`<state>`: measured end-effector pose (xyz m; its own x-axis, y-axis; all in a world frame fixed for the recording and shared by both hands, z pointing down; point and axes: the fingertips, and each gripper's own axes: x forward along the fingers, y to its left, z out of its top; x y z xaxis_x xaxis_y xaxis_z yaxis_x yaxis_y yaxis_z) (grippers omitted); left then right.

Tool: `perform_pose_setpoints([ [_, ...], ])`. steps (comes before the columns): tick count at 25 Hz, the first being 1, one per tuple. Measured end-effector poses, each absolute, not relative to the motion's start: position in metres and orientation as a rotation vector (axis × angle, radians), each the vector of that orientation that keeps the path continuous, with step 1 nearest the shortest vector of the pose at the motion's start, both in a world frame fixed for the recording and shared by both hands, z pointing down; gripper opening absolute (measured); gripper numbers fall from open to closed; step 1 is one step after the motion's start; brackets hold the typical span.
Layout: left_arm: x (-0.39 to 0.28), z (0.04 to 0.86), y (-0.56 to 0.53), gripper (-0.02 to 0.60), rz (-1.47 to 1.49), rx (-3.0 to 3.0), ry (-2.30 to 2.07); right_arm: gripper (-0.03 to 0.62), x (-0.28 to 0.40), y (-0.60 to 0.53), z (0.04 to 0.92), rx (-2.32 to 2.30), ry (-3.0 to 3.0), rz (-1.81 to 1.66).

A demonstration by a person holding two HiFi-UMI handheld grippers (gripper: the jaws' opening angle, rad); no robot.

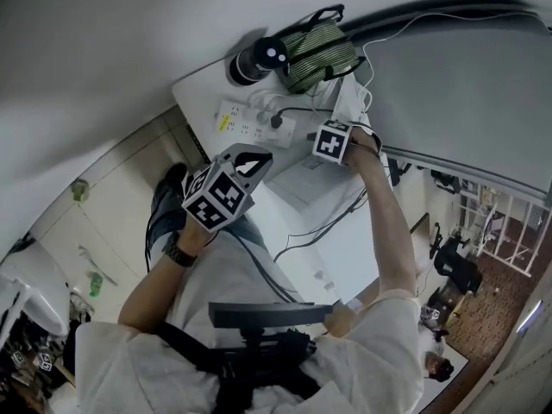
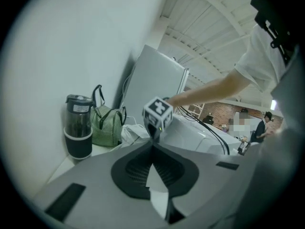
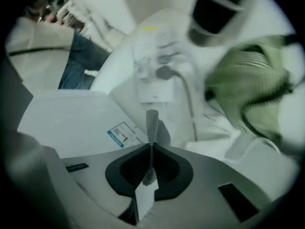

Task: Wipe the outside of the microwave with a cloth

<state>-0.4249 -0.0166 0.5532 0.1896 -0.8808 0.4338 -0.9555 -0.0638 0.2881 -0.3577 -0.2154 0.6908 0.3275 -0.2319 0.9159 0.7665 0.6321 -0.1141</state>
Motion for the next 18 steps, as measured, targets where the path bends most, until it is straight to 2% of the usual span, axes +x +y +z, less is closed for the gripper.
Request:
perform_pose_setpoints([
  [3,-0.397,0.516,-0.029,0.023,0.142,2.119,-1.676,0.028,-0.352,-0.242,0.599,-0.402,-1.302,-0.597],
  [6,-0.342,0.474,-0.049,0.023,0.076,2.281,-1.596,0.029,-0.295,-0.24,0.522,-0.333,-1.413,-0.552],
  [11,-0.22,0.432,-0.061,0.026,0.154,2.568,-1.225,0.029,-0.131,-0.225,0.444,-0.053,-1.527,-0.369],
  [15,-0.128,0.409,-0.068,0.028,0.003,2.601,-0.922,0.029,-0.001,-0.219,0.434,0.082,-1.558,-0.238],
  [18,-0.063,0.399,-0.082,0.028,-0.021,2.655,-0.854,0.029,0.094,-0.224,0.439,0.147,-1.58,-0.158],
])
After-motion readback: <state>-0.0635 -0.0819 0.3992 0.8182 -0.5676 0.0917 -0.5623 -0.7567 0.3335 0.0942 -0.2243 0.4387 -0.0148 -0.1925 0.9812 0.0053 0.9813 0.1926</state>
